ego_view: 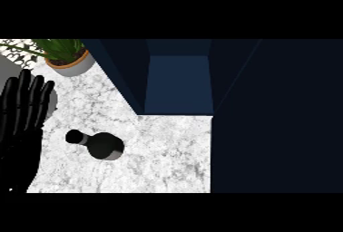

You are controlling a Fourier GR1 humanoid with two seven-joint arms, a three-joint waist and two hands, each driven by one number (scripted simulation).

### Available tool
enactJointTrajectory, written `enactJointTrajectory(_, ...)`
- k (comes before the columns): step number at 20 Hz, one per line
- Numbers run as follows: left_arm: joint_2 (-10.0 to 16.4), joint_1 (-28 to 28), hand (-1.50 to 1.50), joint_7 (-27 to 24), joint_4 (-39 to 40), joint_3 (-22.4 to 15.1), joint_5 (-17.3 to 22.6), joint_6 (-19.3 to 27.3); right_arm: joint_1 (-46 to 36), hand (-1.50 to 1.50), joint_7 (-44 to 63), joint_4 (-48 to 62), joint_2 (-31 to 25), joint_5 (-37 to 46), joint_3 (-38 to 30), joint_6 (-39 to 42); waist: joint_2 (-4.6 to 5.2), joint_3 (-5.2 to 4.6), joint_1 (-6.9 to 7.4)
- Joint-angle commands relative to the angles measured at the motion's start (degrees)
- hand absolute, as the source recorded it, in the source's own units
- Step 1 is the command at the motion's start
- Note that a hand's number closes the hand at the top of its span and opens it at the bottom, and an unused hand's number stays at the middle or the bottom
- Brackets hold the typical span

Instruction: Pick up the wine, place it into the cabinet and close the cabinet

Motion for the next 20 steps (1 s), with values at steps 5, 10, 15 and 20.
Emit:
enactJointTrajectory(5, 5.7, -3.8, -1.50, -3.7, 5.2, 4.7, 12.5, -11.9, 6.7, -1.50, 1.7, -7.7, 2.6, -1.0, 2.4, -0.3, -2.91, -0.22, -1.13)
enactJointTrajectory(10, 3.4, -0.2, -1.50, 9.6, 1.5, 0.4, 23.6, -13.1, 8.9, -1.50, 10.5, -11.5, 2.3, -10.8, 7.5, 5.1, -3.09, -0.14, -0.71)
enactJointTrajectory(15, 6.9, 0.4, -1.50, 16.3, -4.8, 5.3, 32.4, -13.4, 8.5, -1.50, 21.2, -22.0, 2.5, -9.0, 10.8, 0.9, -2.94, -0.18, -0.24)
enactJointTrajectory(20, 7.7, 2.9, -1.50, 24.1, -15.2, 5.3, 34.0, -8.6, 8.1, -1.50, 28.4, -28.6, 3.9, -1.8, 18.9, -2.9, -3.03, -0.20, -0.01)
